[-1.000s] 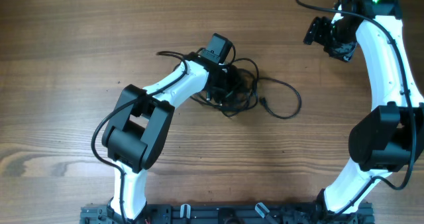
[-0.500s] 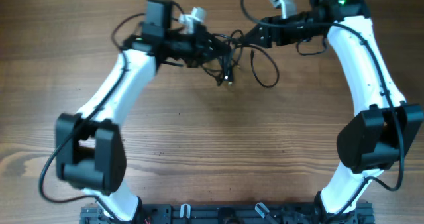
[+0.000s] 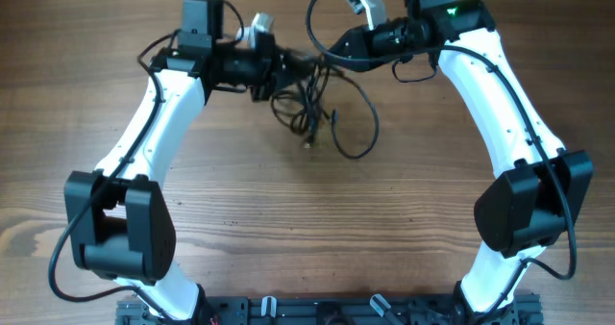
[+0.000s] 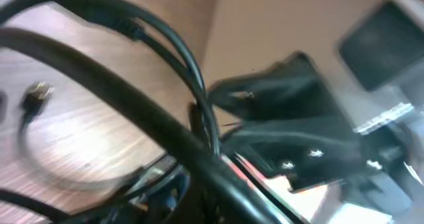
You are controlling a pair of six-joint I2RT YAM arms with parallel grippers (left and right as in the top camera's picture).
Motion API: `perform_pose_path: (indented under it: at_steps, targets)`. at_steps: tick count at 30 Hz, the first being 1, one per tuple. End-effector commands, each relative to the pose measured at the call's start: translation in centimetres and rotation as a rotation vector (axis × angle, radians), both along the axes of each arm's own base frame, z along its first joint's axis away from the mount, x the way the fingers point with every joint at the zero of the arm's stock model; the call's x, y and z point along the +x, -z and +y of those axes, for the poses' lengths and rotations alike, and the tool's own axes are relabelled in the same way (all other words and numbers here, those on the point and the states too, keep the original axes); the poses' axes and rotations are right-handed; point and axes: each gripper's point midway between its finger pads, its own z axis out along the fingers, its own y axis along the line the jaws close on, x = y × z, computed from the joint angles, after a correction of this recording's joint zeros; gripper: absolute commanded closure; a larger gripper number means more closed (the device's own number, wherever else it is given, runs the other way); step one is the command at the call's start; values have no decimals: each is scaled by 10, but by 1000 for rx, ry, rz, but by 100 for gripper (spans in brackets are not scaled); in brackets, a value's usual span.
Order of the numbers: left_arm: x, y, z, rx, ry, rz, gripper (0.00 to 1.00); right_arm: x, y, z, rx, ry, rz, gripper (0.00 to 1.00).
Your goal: Untangle cables
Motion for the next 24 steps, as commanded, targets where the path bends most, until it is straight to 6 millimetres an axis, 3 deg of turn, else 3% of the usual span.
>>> perform_pose_path:
  at_steps: [1, 2, 4, 5, 6, 7, 9, 13, 17, 22, 24]
  targets:
    - [16, 79, 57, 549, -197, -37, 96, 9, -16, -14, 22, 150, 79, 96]
    - [11, 94, 75, 683, -231, -6, 96, 11, -16, -18, 21, 183, 99, 96]
    - [4, 103, 85, 783, -179, -40, 96, 16, -15, -20, 5, 201, 79, 95]
    - [0, 104, 85, 789, -159, -42, 96, 7, -22, -7, 37, 74, 0, 83]
    - [-2, 104, 85, 789, -140, -47, 96, -5, -24, 5, 41, -57, -89, 59]
    - [-5, 104, 82, 781, -109, -59, 96, -9, -20, 9, 4, -102, -134, 46]
    - [-13, 104, 78, 762, -45, -74, 96, -22, -8, 21, -68, -213, -216, 29]
    - [-30, 102, 70, 712, 57, -77, 96, -40, 26, 51, -168, -320, -285, 28]
    - [-31, 79, 57, 493, 108, -126, 96, -47, 46, 56, -170, -337, -270, 29]
    - [-25, 41, 66, 211, 89, -176, 96, -25, 56, 57, -187, -247, -321, 40]
    - [-21, 29, 75, 133, 63, -178, 96, -17, 55, 59, -171, -197, -320, 54]
